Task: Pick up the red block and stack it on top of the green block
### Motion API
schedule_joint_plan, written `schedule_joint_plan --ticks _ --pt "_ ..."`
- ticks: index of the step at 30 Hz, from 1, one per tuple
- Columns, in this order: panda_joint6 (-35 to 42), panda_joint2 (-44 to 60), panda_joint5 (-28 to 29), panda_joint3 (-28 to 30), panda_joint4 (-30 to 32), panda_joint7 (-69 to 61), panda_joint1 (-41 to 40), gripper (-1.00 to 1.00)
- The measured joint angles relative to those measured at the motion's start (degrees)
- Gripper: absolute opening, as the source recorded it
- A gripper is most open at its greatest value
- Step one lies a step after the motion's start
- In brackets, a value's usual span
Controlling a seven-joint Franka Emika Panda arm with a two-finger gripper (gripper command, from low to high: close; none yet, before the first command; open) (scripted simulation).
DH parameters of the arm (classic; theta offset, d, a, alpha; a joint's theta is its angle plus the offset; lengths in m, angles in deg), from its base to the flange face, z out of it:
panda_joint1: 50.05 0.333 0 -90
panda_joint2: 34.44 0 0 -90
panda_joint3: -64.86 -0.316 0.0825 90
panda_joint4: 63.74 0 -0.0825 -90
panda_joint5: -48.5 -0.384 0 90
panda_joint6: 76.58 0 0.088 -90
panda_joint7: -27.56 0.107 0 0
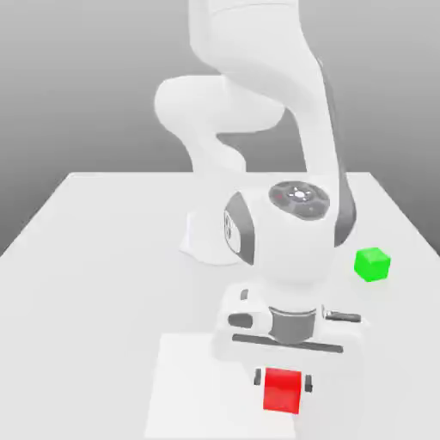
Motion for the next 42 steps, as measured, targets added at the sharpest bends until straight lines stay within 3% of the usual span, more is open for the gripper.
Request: schedule_joint_plan --ticks 4,11,22,32,35,42 --pt "1.15 -1.4 -0.73 -0.62 0.23 -0.52 -0.49 -1.0" --pt "9.63 -13.19 -8.12 -6.87 3.19 -8.89 0.2 -1.0" --pt "12.94 -25.05 -20.57 -16.97 10.65 -32.36 19.2 -1.0" --pt "13.74 -33.45 -27.37 -23.96 18.16 -50.78 36.88 -1.0" --pt "13.3 -34.73 -27.46 -25.67 20.14 -54.38 40.94 -1.0" --pt "9.62 -29.44 -16.62 -29.8 19.97 -47.63 34.81 -1.0"
